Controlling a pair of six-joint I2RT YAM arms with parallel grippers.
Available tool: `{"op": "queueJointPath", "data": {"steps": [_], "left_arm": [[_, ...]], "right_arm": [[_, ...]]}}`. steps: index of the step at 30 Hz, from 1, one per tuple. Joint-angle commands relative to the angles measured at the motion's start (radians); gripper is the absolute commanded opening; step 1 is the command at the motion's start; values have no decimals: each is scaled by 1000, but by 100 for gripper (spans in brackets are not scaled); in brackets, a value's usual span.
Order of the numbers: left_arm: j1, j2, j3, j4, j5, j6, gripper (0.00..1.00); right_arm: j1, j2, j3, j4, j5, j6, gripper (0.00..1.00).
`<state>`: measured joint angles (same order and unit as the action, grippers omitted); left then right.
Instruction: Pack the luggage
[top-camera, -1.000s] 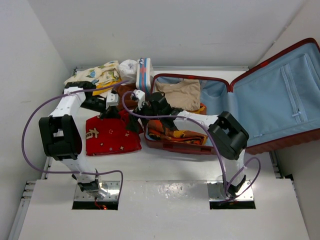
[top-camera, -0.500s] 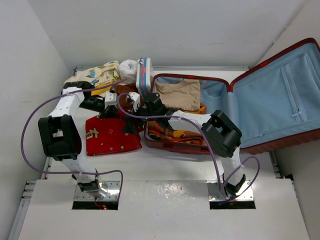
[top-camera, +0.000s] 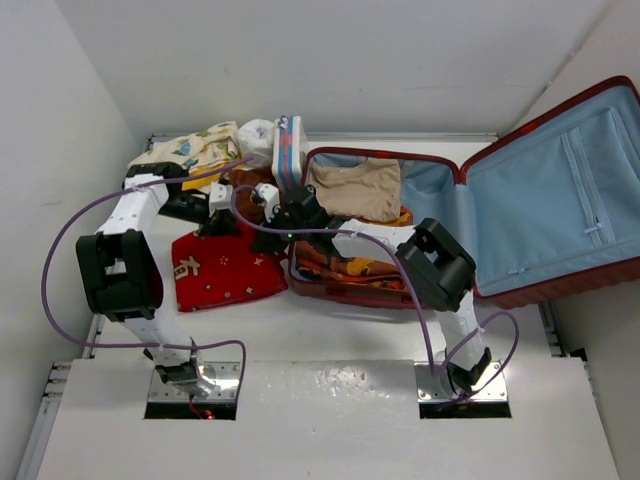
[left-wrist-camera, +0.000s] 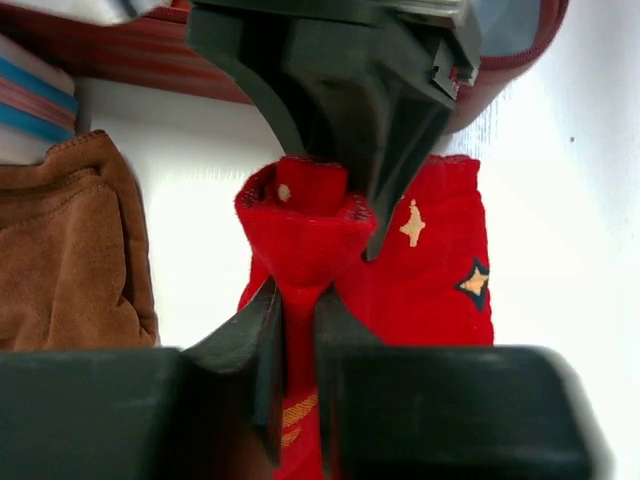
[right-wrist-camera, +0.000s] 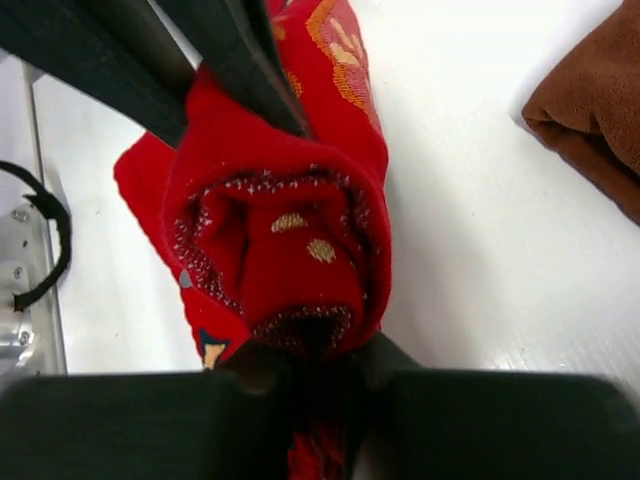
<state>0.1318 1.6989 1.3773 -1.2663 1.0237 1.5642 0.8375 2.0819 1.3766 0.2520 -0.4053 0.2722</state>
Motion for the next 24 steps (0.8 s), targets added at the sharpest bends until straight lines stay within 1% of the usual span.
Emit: {"op": "queueJointPath", "data": {"steps": [1,2,3,4,5,6,7,8,9,10,11,12,13,14,15,17,18,20,23,24], "left_arm": [[8,-54,34,22,99,-28,19],[17,-54,34,44,99,-93,33],[17,-65,22,70,99,-124,45],[26,-74,11,135,108,-159,60],[35,-106,2,183,108,-205,68],[49,-125,-23,241,118,-328,76],[63,-146,-35,345,118,-381,79],[63,-186,-46,388,118,-461,81],[63,-203,-58,469,108,-507,81],[72,-217,-58,508,108,-554,100],[72,-228,-58,542,93,-605,100],[72,-237,-58,570,93,-691,100],[72,-249,-58,591,84,-723,100],[81,-249,-58,625,84,-752,100],[81,-260,-58,643,84,-809,100],[81,-271,-49,706,52,-863,100],[81,-284,-61,737,39,-938,100],[81,-295,-79,797,6,-978,100],[81,-305,-80,831,-46,-1029,100],[81,-305,-80,844,-66,-1055,100]], "right_arm": [[-14,-92,-4,32,-39,-22,0],[-15,-101,-8,29,-53,-10,0],[-20,-127,-7,27,-58,13,0],[-26,-150,-7,20,-70,28,0],[-29,-163,-2,13,-73,59,0],[-37,-184,9,-17,-75,97,0],[-44,-207,13,-28,-90,113,0],[-58,-232,15,-40,-92,133,0],[-72,-255,19,-93,-95,177,0],[-84,-279,18,-109,-95,189,0],[-96,-292,10,-123,-99,226,0],[-106,-304,4,-175,-107,266,0],[-142,-313,1,-190,-109,284,0],[-153,-341,-11,-210,-121,317,0],[-169,-347,-13,-297,-119,335,0],[-221,-367,-37,-350,-127,358,0],[-253,-375,-48,-406,-124,363,0],[-302,-402,-115,-445,-100,364,0],[-362,-437,-186,-503,-78,306,0],[-382,-441,-200,-532,-67,258,0]]}}
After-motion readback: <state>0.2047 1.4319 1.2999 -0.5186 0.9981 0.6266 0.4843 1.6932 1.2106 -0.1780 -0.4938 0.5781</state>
